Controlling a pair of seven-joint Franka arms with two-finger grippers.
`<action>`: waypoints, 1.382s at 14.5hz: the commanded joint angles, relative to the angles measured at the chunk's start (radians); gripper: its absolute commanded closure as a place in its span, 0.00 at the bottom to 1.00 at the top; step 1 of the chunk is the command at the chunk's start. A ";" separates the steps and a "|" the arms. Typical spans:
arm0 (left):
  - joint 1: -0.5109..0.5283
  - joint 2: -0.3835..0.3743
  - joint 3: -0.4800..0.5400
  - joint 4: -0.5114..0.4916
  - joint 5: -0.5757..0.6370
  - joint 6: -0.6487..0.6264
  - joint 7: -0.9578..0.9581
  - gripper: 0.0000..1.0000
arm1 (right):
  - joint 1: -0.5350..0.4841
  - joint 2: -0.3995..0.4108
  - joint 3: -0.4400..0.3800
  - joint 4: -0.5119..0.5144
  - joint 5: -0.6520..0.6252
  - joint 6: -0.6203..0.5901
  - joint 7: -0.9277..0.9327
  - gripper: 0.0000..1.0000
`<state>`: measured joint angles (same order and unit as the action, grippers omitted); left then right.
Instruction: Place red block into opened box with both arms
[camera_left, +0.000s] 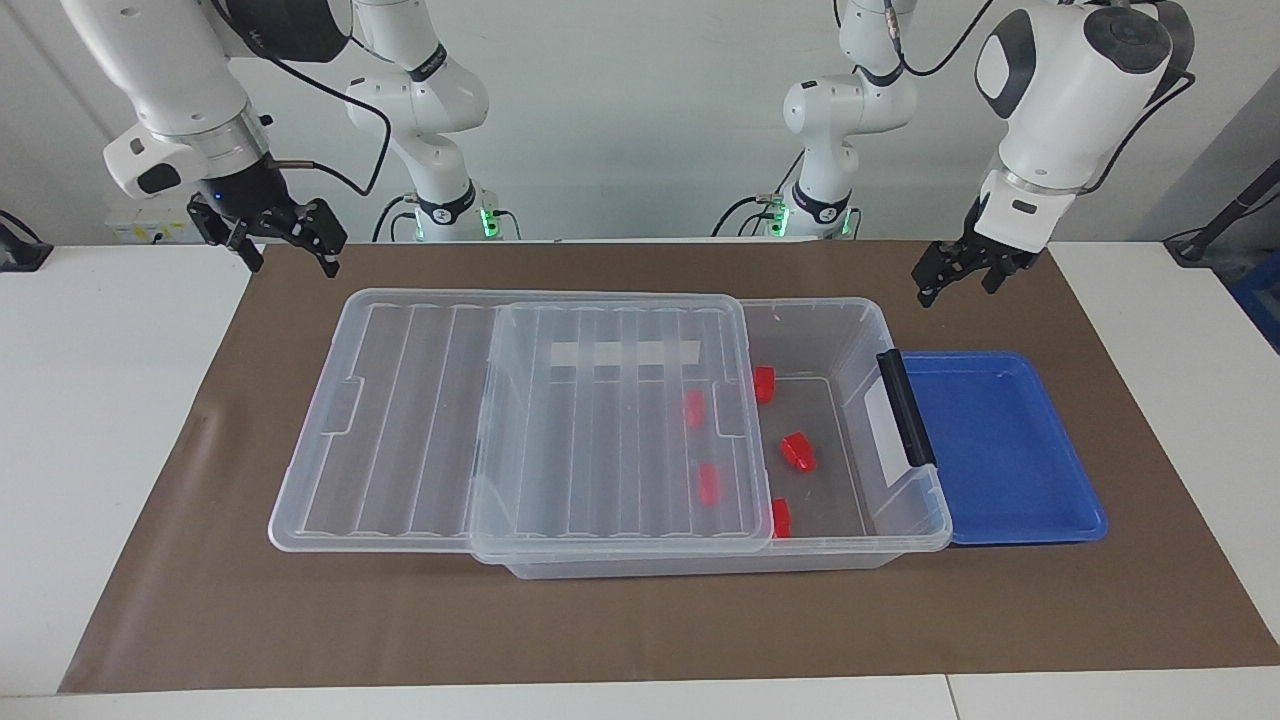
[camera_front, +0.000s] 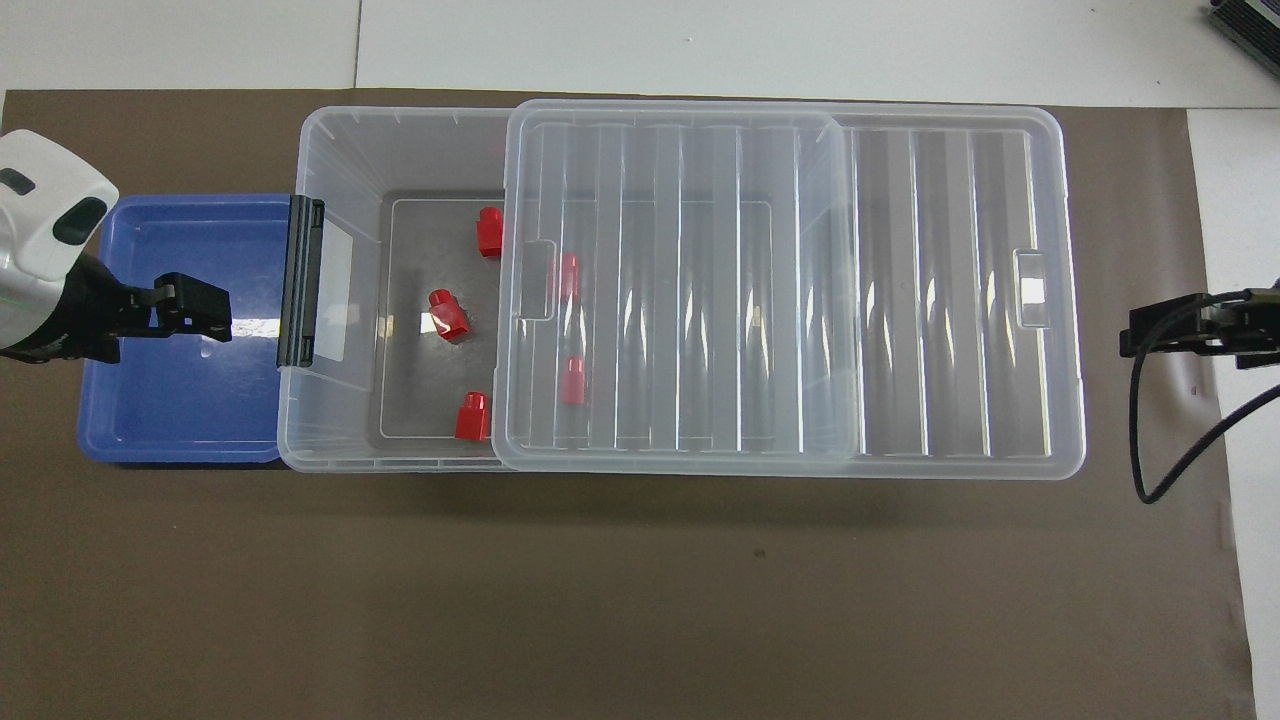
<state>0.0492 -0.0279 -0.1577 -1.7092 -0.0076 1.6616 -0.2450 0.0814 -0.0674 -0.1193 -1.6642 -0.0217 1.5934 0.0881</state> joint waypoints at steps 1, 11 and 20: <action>0.017 -0.033 0.016 -0.036 -0.037 0.017 0.079 0.00 | -0.012 -0.006 0.006 -0.005 0.013 0.013 0.007 0.00; -0.043 -0.033 0.083 -0.038 -0.037 0.020 0.121 0.00 | -0.012 -0.006 0.006 -0.005 0.014 0.013 0.007 0.00; -0.088 -0.033 0.132 -0.036 -0.031 0.021 0.124 0.00 | -0.012 -0.006 0.006 -0.005 0.014 0.013 0.007 0.00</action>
<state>-0.0212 -0.0288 -0.0522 -1.7092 -0.0261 1.6616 -0.1376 0.0814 -0.0674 -0.1193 -1.6642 -0.0217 1.5934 0.0881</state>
